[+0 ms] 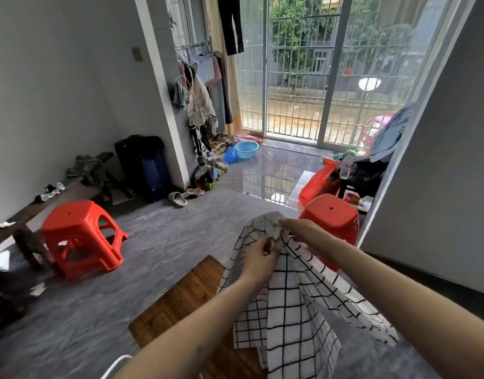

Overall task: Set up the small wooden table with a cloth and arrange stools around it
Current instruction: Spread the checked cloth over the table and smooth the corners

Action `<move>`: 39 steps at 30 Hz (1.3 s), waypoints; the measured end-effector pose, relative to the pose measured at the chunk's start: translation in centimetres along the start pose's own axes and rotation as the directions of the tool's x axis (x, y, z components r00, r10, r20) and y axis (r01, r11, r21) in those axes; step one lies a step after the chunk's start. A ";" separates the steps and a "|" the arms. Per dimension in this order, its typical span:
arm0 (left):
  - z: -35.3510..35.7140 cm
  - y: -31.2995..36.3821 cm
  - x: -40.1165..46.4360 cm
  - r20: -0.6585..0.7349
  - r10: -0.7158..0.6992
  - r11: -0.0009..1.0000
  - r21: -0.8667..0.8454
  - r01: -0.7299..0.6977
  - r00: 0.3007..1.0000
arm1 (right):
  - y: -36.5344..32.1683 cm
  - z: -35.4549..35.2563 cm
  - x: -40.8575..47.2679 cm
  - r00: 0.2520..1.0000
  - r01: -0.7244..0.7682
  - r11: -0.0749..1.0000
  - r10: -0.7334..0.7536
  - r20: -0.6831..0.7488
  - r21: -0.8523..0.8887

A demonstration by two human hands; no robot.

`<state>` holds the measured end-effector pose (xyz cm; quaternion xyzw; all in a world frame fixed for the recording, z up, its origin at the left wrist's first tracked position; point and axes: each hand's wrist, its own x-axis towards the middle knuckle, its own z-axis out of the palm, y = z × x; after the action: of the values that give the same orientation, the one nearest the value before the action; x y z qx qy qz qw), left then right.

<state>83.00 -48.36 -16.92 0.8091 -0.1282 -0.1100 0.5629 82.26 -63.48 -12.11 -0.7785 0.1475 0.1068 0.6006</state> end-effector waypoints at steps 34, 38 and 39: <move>-16.0 -0.7 6.3 0.176 -0.020 0.452 0.879 -0.148 0.984 | -1.3 -4.7 1.6 0.721 0.081 -0.066 -0.685 0.104 -0.995; -17.8 -2.8 6.8 0.170 -0.049 0.650 0.754 -0.098 0.984 | -1.6 -6.8 1.9 0.732 0.023 -0.102 -0.676 0.086 -0.995; -17.9 -2.9 6.8 0.163 -0.035 0.659 0.745 -0.100 0.986 | -1.5 -7.3 2.0 0.730 0.012 -0.086 -0.680 0.067 -0.996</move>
<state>95.40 -33.79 -13.75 0.9548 -0.2221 -0.1030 0.1683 84.55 -70.37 -9.58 -0.9680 -0.0470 -0.1870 -0.1604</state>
